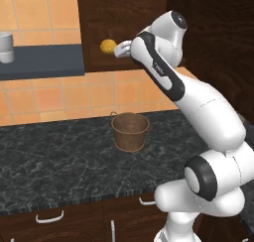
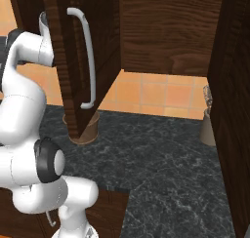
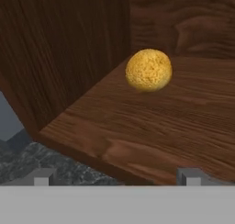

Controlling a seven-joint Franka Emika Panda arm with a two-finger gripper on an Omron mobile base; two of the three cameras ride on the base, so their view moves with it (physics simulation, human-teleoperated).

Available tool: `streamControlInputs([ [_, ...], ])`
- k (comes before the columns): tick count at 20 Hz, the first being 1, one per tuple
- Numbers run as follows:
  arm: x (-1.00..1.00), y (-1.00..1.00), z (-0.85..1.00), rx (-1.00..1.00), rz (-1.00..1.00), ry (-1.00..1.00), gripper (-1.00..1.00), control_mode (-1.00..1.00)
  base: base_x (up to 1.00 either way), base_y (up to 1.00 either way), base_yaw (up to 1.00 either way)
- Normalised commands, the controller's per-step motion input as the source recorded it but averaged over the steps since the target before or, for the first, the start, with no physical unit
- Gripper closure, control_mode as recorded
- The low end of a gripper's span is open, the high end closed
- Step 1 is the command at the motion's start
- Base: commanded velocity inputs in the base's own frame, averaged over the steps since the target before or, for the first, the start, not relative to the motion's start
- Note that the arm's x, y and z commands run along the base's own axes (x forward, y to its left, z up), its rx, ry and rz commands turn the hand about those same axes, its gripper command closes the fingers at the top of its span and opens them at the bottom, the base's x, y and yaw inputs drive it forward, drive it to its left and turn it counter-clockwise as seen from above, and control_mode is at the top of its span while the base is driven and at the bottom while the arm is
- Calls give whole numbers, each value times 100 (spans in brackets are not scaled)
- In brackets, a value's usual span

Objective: Open the cabinet, pick up the bread from the cabinet and place it in the basket. Then move the basket to the dining counter.

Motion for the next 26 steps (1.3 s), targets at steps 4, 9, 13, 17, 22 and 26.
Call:
streamControlInputs([
  [4, 65, 0, 1, 0, 0, 0, -100, -100, 0, 0, 0],
  [9, 46, 17, 0, -2, 0, 0, -100, -100, 0, 0, 0],
  [13, 34, 20, 0, -3, 0, 0, -100, -100, 0, 0, 0],
  [17, 49, 19, 0, -3, 0, 0, -100, -100, 0, 0, 0],
  [22, 47, 1, 0, -3, 0, 0, -100, -100, 0, 0, 0],
  [26, 29, 0, 0, -3, 0, 0, -100, -100, 0, 0, 0],
])
